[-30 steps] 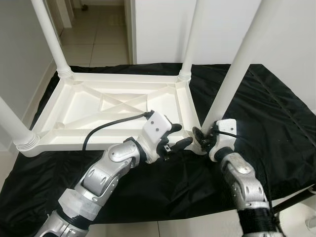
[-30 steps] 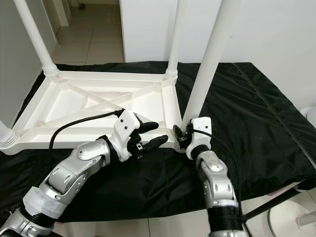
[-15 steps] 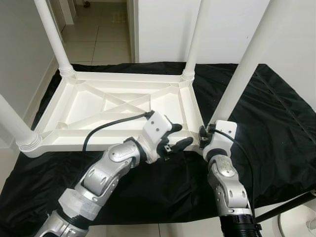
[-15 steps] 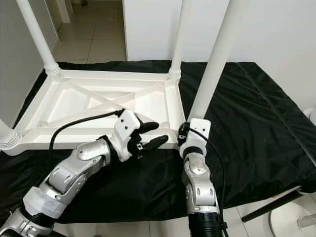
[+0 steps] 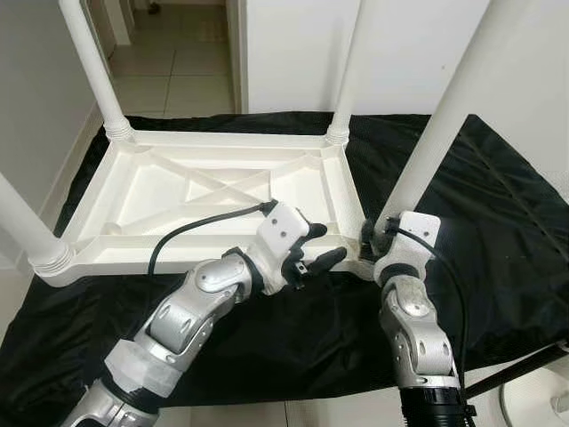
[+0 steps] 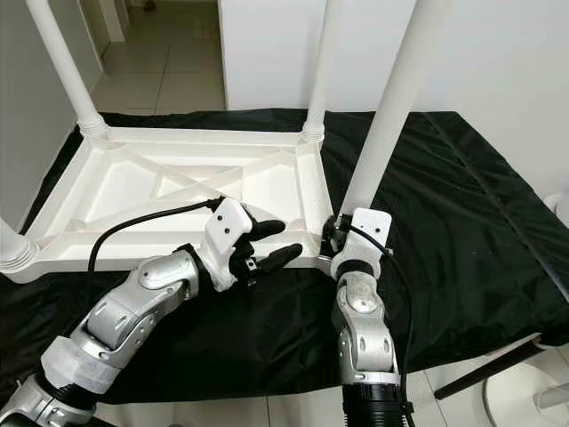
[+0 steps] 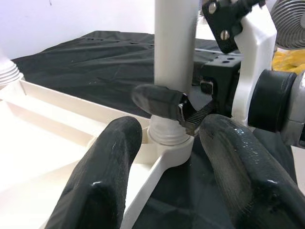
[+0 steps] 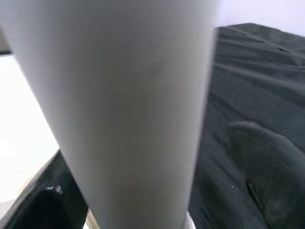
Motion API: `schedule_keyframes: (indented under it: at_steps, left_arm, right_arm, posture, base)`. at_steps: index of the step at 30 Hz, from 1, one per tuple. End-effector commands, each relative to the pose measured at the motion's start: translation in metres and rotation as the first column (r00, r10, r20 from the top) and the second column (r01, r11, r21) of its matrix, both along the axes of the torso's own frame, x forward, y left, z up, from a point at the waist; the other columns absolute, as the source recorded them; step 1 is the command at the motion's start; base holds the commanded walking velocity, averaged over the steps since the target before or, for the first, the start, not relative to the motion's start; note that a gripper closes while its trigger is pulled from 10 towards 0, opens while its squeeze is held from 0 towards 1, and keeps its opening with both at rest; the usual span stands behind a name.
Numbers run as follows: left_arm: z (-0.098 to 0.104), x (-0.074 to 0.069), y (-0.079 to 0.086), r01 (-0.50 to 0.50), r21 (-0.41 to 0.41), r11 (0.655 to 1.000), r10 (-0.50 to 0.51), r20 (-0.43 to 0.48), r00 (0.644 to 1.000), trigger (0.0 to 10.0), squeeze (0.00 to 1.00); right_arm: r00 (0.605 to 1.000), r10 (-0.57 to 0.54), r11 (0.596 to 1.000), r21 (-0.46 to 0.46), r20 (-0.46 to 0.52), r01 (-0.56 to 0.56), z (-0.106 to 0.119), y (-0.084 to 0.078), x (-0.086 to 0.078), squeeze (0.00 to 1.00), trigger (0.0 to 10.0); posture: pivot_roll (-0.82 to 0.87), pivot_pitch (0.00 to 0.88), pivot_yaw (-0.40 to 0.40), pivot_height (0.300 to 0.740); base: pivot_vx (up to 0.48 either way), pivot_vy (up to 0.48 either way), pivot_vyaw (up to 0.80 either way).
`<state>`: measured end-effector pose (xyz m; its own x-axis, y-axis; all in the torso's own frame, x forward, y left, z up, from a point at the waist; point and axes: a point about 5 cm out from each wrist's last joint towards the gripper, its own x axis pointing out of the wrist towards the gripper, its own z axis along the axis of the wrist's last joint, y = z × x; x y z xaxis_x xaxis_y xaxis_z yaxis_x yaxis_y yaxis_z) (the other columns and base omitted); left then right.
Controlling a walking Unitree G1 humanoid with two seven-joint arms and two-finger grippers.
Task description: Building children table
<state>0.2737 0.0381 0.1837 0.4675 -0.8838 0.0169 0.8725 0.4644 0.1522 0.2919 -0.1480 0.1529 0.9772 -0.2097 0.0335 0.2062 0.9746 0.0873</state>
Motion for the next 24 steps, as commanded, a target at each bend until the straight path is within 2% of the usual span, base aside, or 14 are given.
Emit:
schedule_keyframes:
  at_steps: [1,7,10,14,15,20,21,22,23,24]
  left_arm:
    - [-0.003,-0.007,-0.005,0.109,0.028,0.994,-0.109,-0.005,0.994,10.0,0.0]
    - [-0.004,-0.007,-0.004,0.108,0.03,0.994,-0.108,-0.005,0.994,10.0,0.0]
    - [-0.004,-0.007,-0.003,0.107,0.032,0.994,-0.107,-0.005,0.994,10.0,0.0]
    - [-0.004,-0.007,-0.004,0.108,0.034,0.994,-0.108,-0.004,0.994,10.0,0.0]
    - [-0.004,-0.007,-0.004,0.109,0.034,0.993,-0.109,-0.004,0.994,10.0,0.0]
    - [-0.003,-0.006,-0.003,0.112,0.037,0.993,-0.112,-0.001,0.994,10.0,0.0]
    - [-0.003,-0.006,-0.003,0.112,0.037,0.993,-0.112,-0.001,0.994,10.0,0.0]
    - [-0.003,-0.006,-0.003,0.114,0.038,0.993,-0.114,-0.001,0.994,10.0,0.0]
    - [-0.003,-0.006,-0.003,0.114,0.038,0.993,-0.114,-0.001,0.994,10.0,0.0]
    - [-0.003,-0.006,-0.003,0.114,0.039,0.993,-0.115,0.0,0.993,10.0,0.0]
  right_arm:
    - [1.0,0.02,0.999,0.028,-0.002,-0.02,-0.004,0.004,-0.006,1.0,10.0]
    - [0.999,0.043,0.999,-0.013,0.014,-0.042,-0.003,-0.005,-0.008,1.0,10.0]
    - [0.996,0.087,0.995,-0.047,0.02,-0.086,-0.002,-0.011,-0.009,1.0,10.0]
    - [0.991,0.13,0.991,-0.048,0.027,-0.128,-0.001,-0.015,-0.009,1.0,10.0]
    - [0.987,0.159,0.986,-0.051,0.032,-0.158,0.0,-0.016,-0.009,0.0,10.0]
    - [0.937,0.346,0.934,-0.112,0.044,-0.34,0.007,-0.023,-0.002,0.0,10.0]
    - [0.937,0.346,0.934,-0.112,0.044,-0.34,0.007,-0.023,-0.002,0.0,10.0]
    - [0.908,0.416,0.902,-0.146,0.039,-0.407,0.01,-0.024,0.0,0.0,10.0]
    - [0.908,0.416,0.902,-0.146,0.039,-0.407,0.01,-0.024,0.0,0.0,10.0]
    - [0.889,0.456,0.88,-0.163,0.031,-0.446,0.012,-0.025,0.001,0.0,10.0]
  posture:
    - [-0.1,0.0,-0.021,0.74]
    - [-0.1,0.0,-0.021,0.74]
    - [-0.1,0.0,-0.021,0.74]
    - [-0.1,0.0,-0.021,0.74]
    - [-0.09,0.0,-0.016,0.74]
    - [-0.09,0.0,-0.011,0.74]
    - [-0.09,0.0,-0.011,0.74]
    - [-0.09,0.0,-0.01,0.74]
    - [-0.09,0.0,-0.01,0.74]
    - [-0.09,0.0,-0.009,0.74]
  base:
    - [0.0,0.0,0.0]
    - [0.0,0.0,0.0]
    - [0.0,0.0,0.0]
    - [0.0,0.0,0.0]
    - [0.0,0.0,0.0]
    - [0.0,0.0,0.0]
    - [0.0,0.0,0.0]
    - [0.0,0.0,0.0]
    - [0.0,0.0,0.0]
    - [0.0,0.0,0.0]
